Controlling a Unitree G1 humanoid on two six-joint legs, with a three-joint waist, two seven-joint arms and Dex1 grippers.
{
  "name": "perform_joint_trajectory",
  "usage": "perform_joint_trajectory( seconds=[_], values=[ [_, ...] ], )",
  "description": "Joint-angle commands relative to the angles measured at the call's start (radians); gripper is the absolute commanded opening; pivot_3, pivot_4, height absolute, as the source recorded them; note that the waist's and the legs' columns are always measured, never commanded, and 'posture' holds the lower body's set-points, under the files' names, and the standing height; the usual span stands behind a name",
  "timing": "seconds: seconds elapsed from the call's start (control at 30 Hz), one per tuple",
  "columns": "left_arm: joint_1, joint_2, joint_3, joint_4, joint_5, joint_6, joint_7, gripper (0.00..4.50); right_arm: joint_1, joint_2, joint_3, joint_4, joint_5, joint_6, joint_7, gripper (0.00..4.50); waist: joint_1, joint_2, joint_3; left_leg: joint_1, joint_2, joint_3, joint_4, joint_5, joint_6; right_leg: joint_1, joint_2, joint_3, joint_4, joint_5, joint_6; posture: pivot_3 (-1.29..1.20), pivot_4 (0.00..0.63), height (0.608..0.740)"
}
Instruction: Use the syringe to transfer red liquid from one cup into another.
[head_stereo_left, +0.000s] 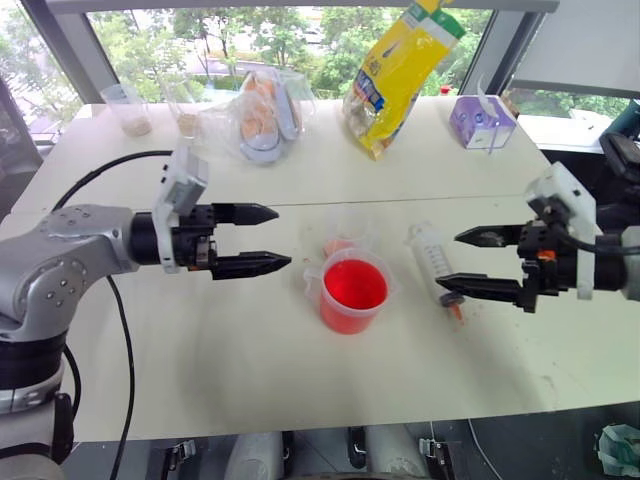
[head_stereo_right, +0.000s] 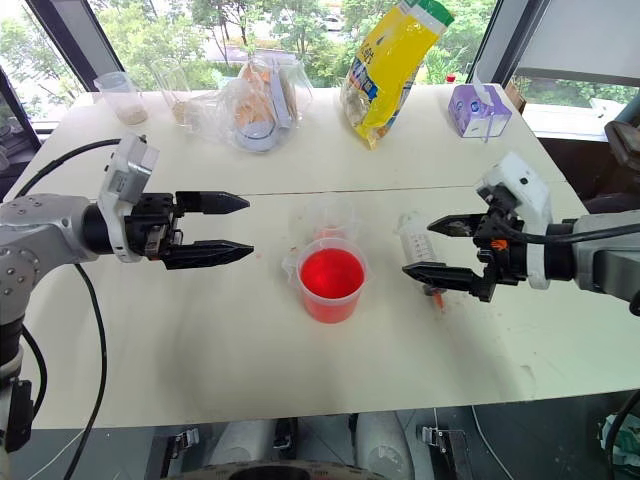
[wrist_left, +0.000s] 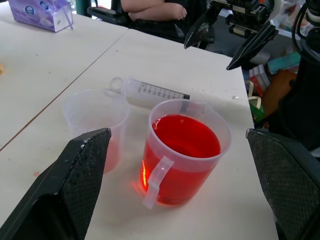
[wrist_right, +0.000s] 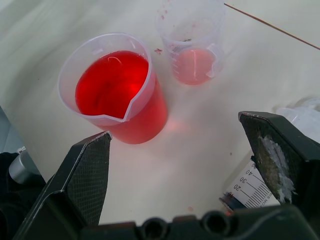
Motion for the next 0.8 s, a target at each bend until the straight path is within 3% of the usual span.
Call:
perform_joint_trajectory(
  seconds=[0.03, 0.43, 0.8],
  values=[
    [-0.003, 0.014, 0.039, -0.027, -0.009, -0.02, 0.002, 4.5, -0.013, -0.021, -0.016, 0.001, -0.005, -0.02, -0.006, 4.44, 0.0, 0.0, 0.0, 0.0, 0.0, 0.0, 0.0, 0.0, 0.0, 0.0, 0.0, 0.0, 0.0, 0.0, 0.0, 0.0, 0.15, 0.74],
    [-0.013, 0.006, 0.024, -0.018, -0.01, -0.036, -0.011, 4.5, -0.087, -0.025, 0.086, 0.057, -0.025, 0.05, -0.093, 4.44, -0.001, 0.0, 0.0, 0.0, 0.0, 0.0, 0.0, 0.0, 0.0, 0.0, 0.0, 0.0, 0.0, 0.0, 0.0, 0.0, 0.15, 0.74],
    [-0.02, -0.015, 0.006, -0.031, -0.001, -0.046, 0.008, 4.5, -0.321, 0.041, 0.354, 0.27, -0.126, 0.25, -0.184, 4.44, -0.003, 0.0, 0.0, 0.0, 0.0, 0.0, 0.0, 0.0, 0.0, -0.001, 0.0, 0.0, 0.0, 0.0, -0.001, 0.0, 0.15, 0.74]
  ],
)
